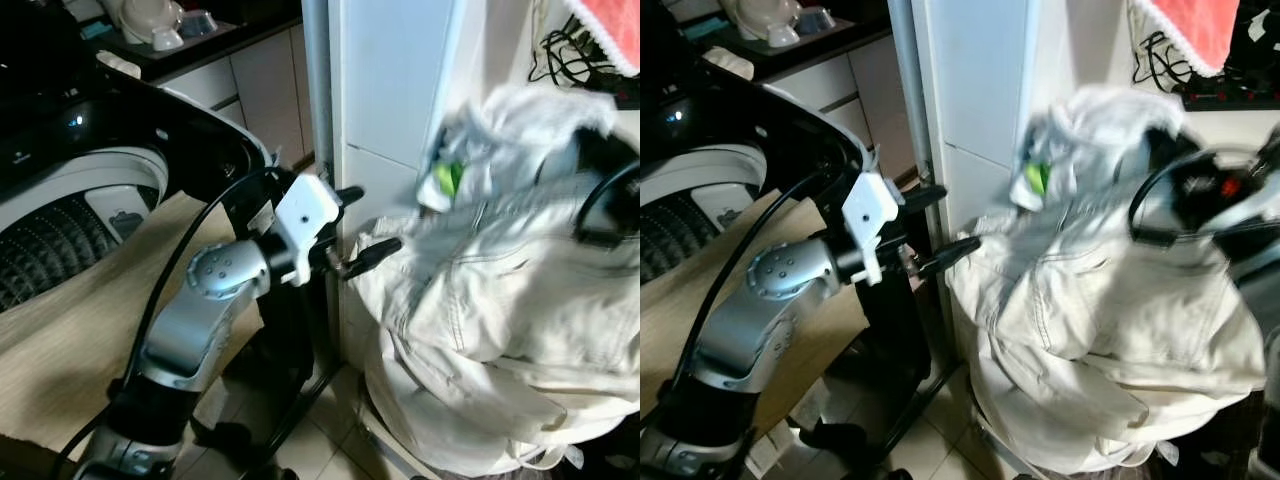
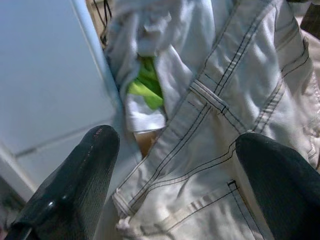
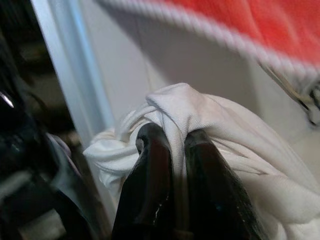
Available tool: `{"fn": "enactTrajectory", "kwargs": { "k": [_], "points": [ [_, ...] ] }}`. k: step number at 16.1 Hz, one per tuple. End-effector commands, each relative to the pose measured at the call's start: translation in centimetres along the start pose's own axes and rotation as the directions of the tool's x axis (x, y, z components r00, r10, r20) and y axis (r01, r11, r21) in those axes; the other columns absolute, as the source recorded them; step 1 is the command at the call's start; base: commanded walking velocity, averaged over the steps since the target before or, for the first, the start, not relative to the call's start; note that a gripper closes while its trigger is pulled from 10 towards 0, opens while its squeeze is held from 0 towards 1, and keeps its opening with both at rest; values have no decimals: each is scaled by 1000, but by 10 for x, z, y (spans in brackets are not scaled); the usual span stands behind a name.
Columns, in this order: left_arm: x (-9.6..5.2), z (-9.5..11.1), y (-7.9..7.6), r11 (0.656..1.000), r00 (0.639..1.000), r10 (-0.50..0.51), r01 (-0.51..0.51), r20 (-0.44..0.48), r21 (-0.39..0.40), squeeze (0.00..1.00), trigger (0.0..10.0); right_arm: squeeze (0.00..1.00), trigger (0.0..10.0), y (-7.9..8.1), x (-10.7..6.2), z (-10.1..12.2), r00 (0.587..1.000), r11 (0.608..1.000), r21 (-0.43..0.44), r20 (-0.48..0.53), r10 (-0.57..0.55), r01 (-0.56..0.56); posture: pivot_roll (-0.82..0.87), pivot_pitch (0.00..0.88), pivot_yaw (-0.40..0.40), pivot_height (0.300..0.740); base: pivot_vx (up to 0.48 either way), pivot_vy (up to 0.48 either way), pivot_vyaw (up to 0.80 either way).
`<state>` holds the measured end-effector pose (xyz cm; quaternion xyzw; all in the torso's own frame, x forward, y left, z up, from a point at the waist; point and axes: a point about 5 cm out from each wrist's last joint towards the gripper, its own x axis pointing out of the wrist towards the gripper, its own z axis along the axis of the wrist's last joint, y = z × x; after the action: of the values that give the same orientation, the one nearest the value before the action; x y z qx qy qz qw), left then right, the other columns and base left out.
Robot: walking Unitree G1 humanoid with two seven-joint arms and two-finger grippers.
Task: Clothes washing
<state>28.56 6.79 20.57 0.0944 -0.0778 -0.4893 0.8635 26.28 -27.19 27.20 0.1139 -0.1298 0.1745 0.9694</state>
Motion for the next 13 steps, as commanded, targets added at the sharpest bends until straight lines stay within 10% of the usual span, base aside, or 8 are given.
{"fn": "enactTrajectory", "kwargs": {
  "k": [1,4,8,9,10,11,12,13],
  "points": [
    [-2,8,9,999,998,38,-39,41,15,0,10000,0,0,17,1,41,982,996,-15,161,94,-93,-141,0,98,740,0,0,0],
    [-2,9,11,999,998,46,-46,44,12,0,10000,0,0,24,-1,52,969,986,18,192,158,-164,-140,0,91,740,0,0,0],
    [1,9,3,1000,999,2,-2,54,-1,0,10000,0,0,11,-9,-24,960,993,-108,-279,16,-48,-141,0,91,740,0,0,0],
    [1,9,1,1000,999,-10,10,49,1,0,10000,0,6157,8,-18,-56,889,987,-158,-456,-37,-40,-138,0,87,740,0,0,0],
    [1,8,0,1000,999,-12,12,45,0,0,10000,0,10000,4,-22,-66,860,982,-190,-503,-84,-15,-135,0,85,740,0,0,0],
    [0,7,0,1000,999,-14,14,40,0,0,10000,0,10000,-5,-26,-75,829,974,-222,-534,-166,53,-135,0,85,740,0,0,0],
    [-1,7,0,1000,999,-16,16,34,1,0,10000,922,10000,-19,-32,-82,781,947,-288,-556,-285,140,-131,0,83,740,0,0,0],
    [-1,6,0,1000,999,-20,20,30,1,0,10000,1000,10000,-27,-37,-85,747,932,-319,-574,-336,174,-131,0,83,740,0,0,0]
  ]
}}
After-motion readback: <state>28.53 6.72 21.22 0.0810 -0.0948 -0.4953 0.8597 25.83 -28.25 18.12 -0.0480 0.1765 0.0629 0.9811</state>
